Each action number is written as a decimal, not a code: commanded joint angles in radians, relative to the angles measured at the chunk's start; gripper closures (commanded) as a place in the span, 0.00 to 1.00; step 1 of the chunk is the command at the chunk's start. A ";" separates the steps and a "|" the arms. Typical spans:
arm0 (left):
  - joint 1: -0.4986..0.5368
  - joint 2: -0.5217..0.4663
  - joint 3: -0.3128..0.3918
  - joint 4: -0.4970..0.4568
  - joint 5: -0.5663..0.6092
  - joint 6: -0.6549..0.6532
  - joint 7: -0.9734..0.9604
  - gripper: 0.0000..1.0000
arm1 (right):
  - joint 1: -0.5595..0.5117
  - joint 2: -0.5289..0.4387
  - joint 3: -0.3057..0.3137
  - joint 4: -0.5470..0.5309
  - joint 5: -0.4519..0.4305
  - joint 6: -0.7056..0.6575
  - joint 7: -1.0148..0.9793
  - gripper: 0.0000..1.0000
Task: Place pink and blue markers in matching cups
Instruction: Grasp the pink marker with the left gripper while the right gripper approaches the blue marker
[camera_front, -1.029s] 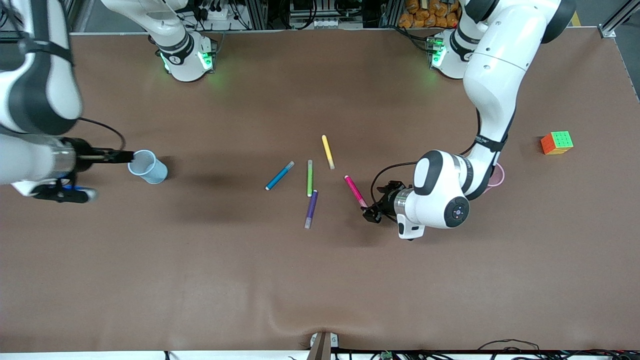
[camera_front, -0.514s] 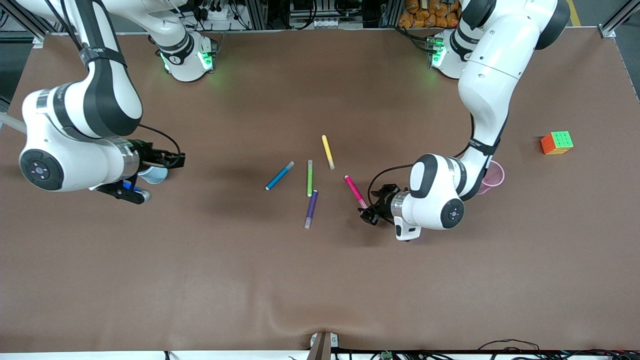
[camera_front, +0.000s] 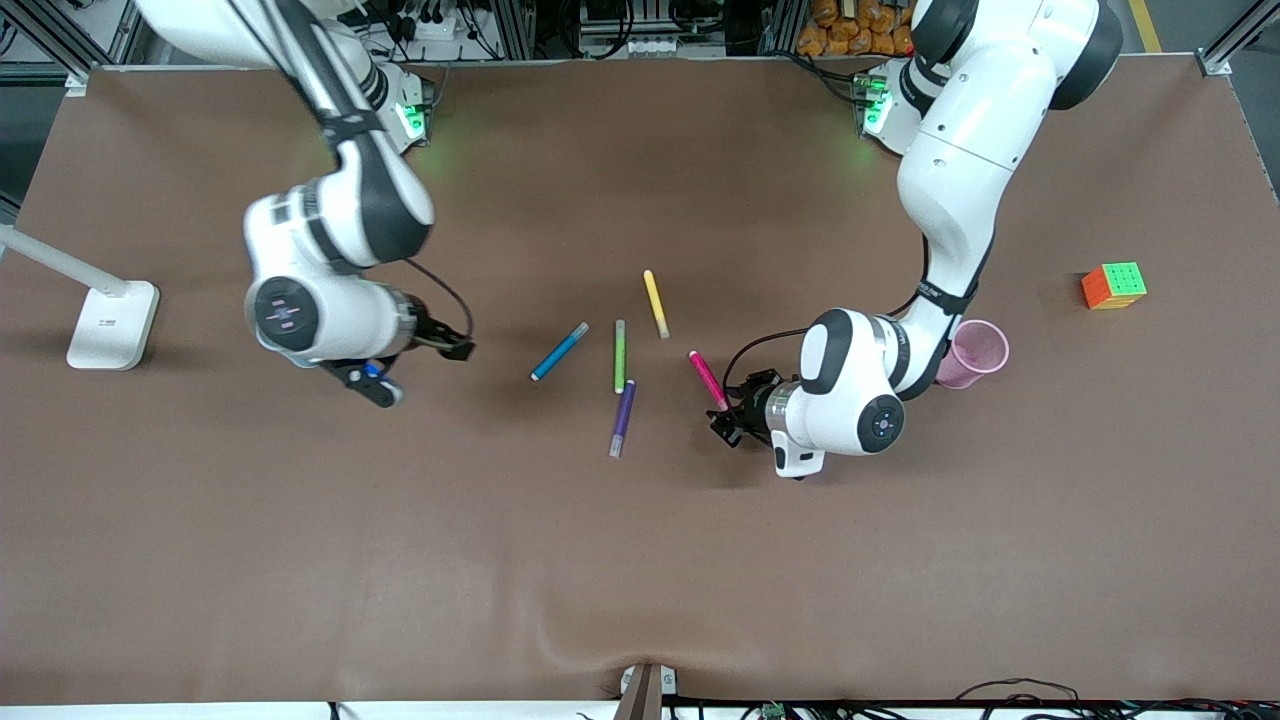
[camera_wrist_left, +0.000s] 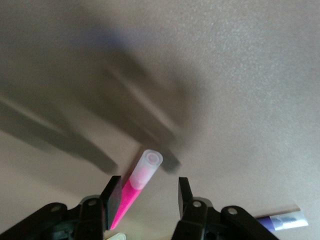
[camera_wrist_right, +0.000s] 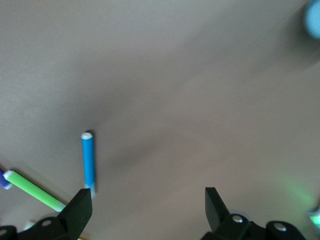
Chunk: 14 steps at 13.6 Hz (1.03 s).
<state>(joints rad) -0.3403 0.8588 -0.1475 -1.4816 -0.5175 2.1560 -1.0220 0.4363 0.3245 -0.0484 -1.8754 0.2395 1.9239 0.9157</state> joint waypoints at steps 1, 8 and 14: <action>-0.011 0.022 0.005 0.021 -0.019 0.010 0.011 0.64 | 0.055 0.026 -0.010 -0.045 0.032 0.081 0.055 0.00; -0.003 0.008 0.008 0.015 -0.006 0.007 0.046 1.00 | 0.145 0.128 -0.010 -0.093 0.157 0.343 0.129 0.00; 0.062 -0.191 0.019 -0.009 0.229 -0.189 0.028 1.00 | 0.225 0.189 -0.010 -0.091 0.222 0.458 0.135 0.17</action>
<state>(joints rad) -0.3058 0.7662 -0.1333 -1.4617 -0.3650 2.0600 -0.9871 0.6381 0.4975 -0.0481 -1.9642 0.4368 2.3496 1.0434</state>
